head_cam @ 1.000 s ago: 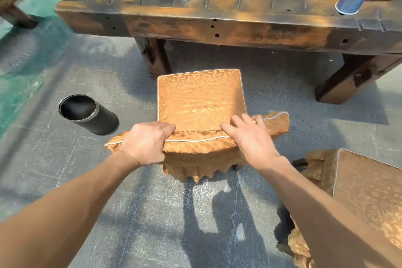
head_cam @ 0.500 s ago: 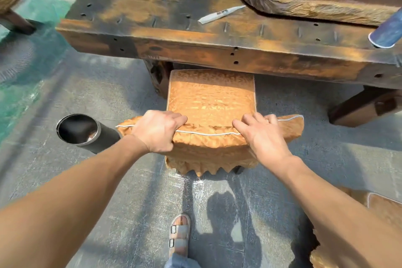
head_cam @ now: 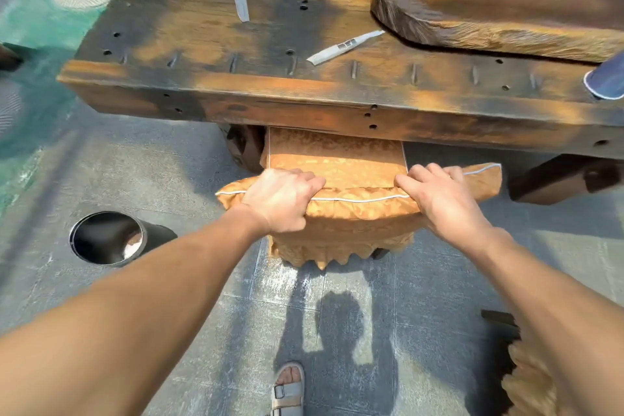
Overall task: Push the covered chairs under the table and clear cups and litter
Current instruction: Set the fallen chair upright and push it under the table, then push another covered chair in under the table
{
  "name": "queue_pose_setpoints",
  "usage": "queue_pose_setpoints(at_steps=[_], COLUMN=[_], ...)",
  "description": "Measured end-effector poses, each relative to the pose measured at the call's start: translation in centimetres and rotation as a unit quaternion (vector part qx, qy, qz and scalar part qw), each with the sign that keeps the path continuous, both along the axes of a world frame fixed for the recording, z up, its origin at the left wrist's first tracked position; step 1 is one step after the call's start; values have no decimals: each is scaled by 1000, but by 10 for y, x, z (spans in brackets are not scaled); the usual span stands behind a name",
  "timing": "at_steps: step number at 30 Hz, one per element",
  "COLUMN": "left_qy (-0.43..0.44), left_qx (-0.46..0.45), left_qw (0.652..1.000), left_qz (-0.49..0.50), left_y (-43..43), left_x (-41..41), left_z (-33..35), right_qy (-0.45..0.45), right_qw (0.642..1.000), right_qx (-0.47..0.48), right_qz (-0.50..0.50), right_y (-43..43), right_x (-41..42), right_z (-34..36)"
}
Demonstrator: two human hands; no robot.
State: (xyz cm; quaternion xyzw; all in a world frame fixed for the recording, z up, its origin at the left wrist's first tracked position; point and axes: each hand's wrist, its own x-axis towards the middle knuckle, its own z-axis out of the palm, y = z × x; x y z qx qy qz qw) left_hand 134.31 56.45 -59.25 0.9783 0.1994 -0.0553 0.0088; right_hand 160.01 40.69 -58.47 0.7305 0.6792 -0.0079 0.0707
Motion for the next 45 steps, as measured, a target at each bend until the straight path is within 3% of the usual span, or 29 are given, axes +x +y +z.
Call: queue_pose_setpoints(at_steps=[7, 14, 24, 31, 36, 39, 45], left_qy=[-15, -28, -48, -30, 34, 88, 7], left_qx=[27, 21, 32, 53, 42, -17, -123], left_qw=[999, 999, 996, 984, 977, 972, 972], left_qz=[-24, 12, 64, 167, 207, 218, 203], left_y=[94, 173, 194, 175, 131, 80, -70], left_x=[3, 8, 23, 26, 22, 15, 25], left_z=[-3, -3, -4, -7, 3, 16, 77], right_qy=[19, 41, 20, 15, 75, 147, 172], right_qw=[999, 997, 996, 984, 980, 964, 949], right_qx=[20, 38, 27, 50, -65, -121, -76], right_qz=[-36, -53, -84, -173, -173, -186, -254], right_y=[71, 142, 174, 166, 129, 84, -78], right_x=[-10, -18, -6, -31, -43, -48, -51], right_z=[-8, -12, -8, -14, 8, 33, 92])
